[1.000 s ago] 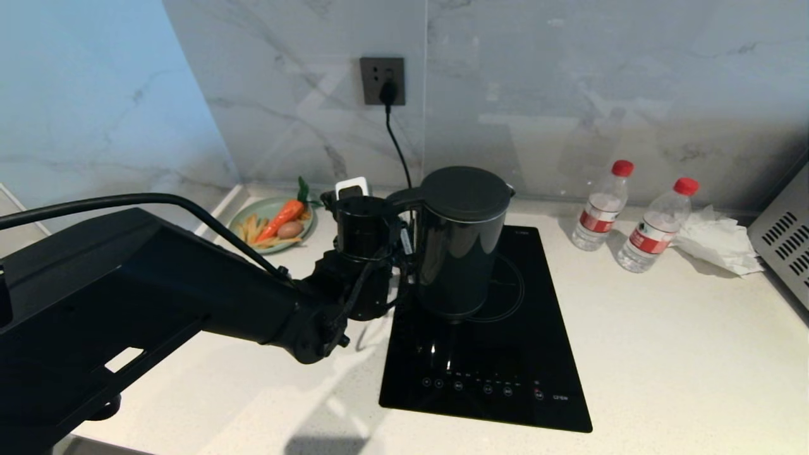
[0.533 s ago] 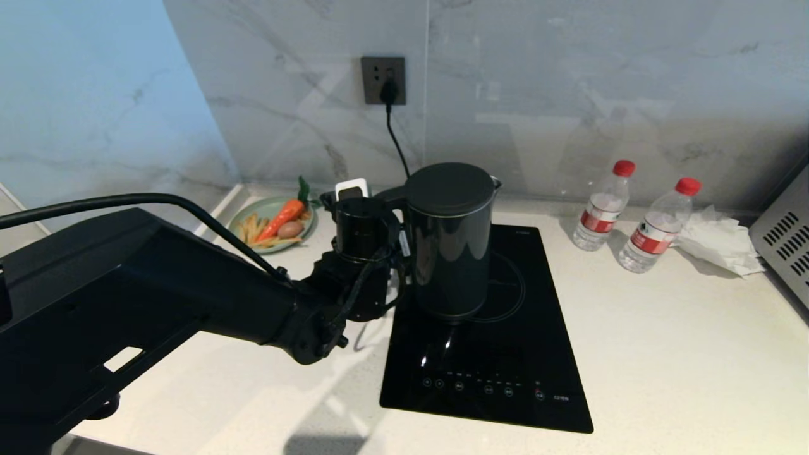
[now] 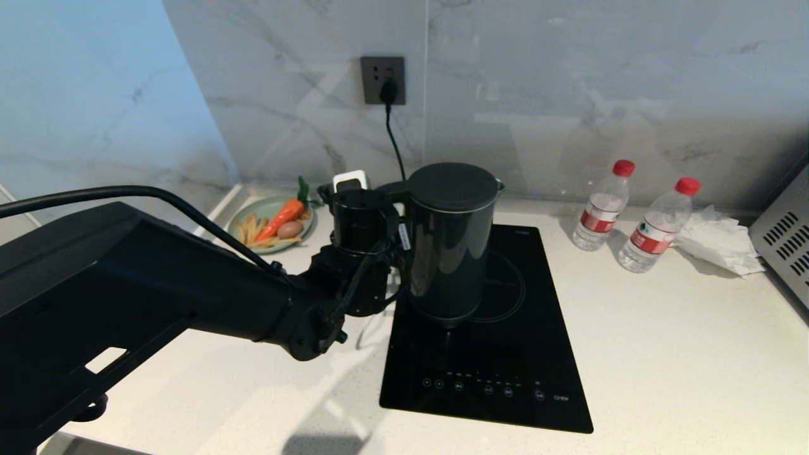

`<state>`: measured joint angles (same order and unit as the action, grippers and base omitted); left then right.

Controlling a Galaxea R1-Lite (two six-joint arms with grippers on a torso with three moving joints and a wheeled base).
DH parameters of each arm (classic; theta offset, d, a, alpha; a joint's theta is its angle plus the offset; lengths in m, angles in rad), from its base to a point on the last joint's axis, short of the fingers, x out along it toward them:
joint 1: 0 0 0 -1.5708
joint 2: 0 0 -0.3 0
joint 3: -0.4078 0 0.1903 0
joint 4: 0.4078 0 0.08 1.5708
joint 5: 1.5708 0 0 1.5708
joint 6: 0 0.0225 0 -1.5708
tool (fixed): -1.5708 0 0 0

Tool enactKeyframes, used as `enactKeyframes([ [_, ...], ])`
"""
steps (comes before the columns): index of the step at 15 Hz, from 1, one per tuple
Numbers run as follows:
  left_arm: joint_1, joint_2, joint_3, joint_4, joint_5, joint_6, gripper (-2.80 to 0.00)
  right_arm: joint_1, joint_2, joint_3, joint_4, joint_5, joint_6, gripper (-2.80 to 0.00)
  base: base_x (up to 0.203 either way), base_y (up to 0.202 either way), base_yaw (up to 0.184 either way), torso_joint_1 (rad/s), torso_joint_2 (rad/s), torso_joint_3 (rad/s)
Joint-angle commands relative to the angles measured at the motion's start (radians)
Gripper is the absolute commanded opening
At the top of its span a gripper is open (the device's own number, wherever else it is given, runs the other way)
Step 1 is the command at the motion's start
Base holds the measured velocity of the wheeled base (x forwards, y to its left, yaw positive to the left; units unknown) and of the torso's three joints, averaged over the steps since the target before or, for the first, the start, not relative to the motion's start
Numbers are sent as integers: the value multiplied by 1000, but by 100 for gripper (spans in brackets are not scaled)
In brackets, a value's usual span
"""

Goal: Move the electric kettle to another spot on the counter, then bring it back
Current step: Pick up the kettle, then place it by the sink

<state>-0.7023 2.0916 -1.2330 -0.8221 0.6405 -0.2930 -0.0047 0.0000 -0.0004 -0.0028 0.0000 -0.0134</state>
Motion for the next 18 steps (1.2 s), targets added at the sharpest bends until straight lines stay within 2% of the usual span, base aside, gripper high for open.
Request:
enactKeyframes([
  [1,-9,-35,-3,-8,2,-3,-280,0,0,0,0,0,0,-280,0,0,0,0,0,0],
  [18,-19,-84,-31,15,1,-5,-280,0,0,0,0,0,-2,-280,0,0,0,0,0,0],
])
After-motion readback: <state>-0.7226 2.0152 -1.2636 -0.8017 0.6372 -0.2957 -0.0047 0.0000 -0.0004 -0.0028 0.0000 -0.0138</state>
